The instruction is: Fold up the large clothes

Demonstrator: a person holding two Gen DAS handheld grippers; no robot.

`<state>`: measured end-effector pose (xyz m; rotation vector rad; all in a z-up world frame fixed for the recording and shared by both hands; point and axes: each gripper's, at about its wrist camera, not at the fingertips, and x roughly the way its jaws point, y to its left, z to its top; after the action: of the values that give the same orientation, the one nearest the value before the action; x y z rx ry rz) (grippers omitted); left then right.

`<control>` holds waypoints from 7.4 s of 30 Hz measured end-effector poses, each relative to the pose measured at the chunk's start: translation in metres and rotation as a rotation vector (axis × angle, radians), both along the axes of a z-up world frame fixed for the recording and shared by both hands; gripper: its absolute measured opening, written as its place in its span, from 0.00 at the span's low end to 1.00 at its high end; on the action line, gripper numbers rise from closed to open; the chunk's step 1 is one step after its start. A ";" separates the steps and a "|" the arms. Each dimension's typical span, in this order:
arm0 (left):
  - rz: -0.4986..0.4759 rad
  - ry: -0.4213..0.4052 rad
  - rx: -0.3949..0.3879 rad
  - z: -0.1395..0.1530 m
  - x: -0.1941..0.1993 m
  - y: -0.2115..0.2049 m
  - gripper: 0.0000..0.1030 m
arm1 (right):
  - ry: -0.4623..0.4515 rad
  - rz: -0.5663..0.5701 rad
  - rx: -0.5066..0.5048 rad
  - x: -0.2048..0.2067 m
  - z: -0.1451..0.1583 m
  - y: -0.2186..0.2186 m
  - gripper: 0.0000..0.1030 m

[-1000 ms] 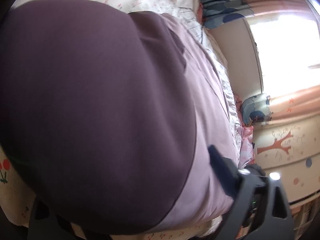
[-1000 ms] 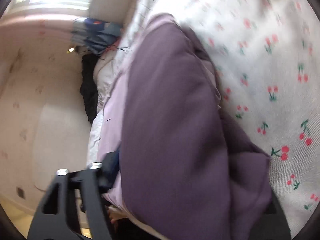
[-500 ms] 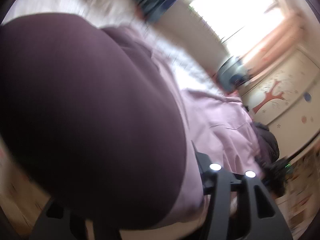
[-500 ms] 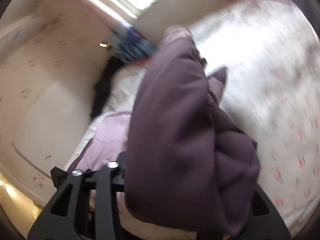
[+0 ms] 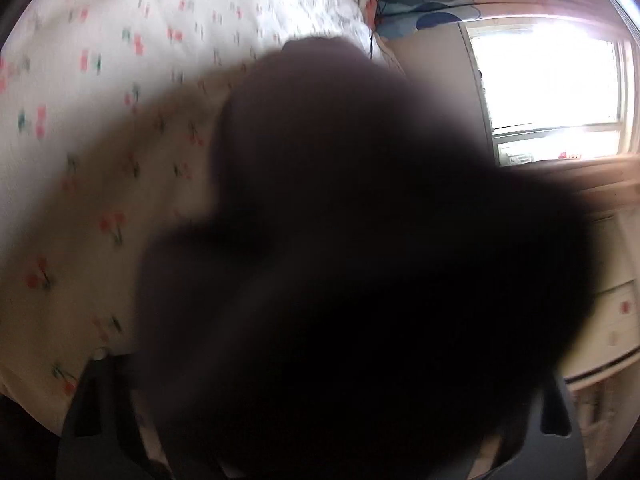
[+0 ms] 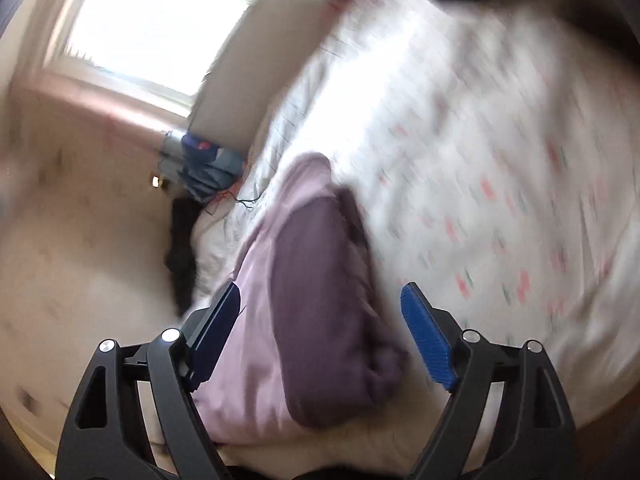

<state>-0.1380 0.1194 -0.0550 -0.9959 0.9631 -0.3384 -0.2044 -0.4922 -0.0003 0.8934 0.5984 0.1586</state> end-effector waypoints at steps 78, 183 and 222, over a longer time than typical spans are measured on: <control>0.043 -0.208 0.691 0.033 -0.013 -0.029 0.85 | 0.284 0.438 -0.739 0.207 0.001 0.279 0.94; -0.551 -0.493 0.645 0.135 0.010 -0.327 0.73 | 0.350 0.458 -0.295 0.182 -0.033 -0.016 0.94; -0.266 -0.094 0.732 0.062 0.106 -0.068 0.95 | -0.013 0.567 -0.457 0.227 0.075 0.265 0.94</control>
<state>-0.0317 0.0514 0.0067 -0.1850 1.0239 -0.2196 0.0230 -0.2268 0.0746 0.2642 0.8252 0.5159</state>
